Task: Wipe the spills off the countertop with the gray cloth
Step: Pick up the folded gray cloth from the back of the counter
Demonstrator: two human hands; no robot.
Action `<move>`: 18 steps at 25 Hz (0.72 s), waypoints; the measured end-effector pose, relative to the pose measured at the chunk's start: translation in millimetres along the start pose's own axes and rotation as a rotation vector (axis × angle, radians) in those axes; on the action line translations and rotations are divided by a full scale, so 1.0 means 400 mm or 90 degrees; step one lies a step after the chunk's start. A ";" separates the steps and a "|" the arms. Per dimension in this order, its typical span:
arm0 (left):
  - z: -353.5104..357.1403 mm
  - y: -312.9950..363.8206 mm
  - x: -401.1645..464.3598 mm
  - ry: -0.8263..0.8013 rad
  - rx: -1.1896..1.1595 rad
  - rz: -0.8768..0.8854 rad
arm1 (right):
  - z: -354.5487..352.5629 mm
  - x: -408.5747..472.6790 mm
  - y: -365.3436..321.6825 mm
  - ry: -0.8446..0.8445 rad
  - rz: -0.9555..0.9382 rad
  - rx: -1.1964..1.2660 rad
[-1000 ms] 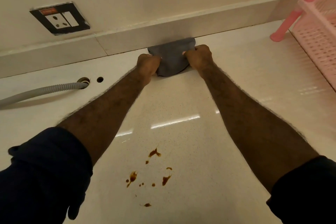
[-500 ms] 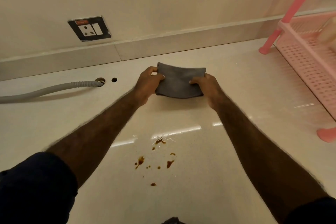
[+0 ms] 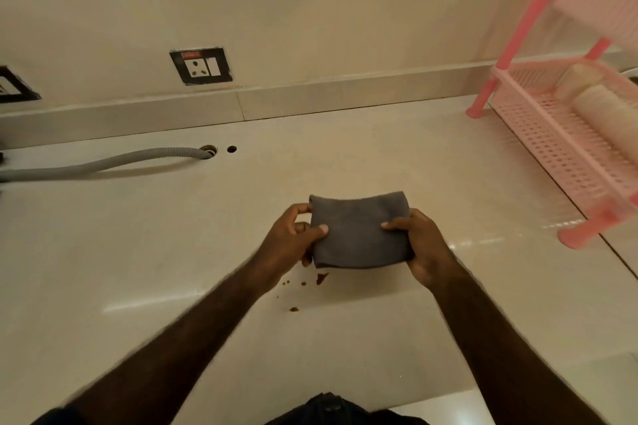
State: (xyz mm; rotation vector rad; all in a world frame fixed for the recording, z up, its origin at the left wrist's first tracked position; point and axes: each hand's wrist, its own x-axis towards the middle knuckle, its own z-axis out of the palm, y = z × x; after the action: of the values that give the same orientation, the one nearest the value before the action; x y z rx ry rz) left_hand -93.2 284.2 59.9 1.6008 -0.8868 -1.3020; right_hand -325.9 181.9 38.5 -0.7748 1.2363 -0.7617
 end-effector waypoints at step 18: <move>0.150 -0.172 -0.216 -0.011 0.139 0.012 | -0.189 -0.140 0.117 0.168 -0.241 -0.538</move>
State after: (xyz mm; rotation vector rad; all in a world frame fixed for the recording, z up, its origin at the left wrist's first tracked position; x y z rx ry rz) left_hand -168.8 377.3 22.7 1.7464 -1.0826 -1.2416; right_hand -405.5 246.9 16.1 -1.6727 1.6977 -0.6384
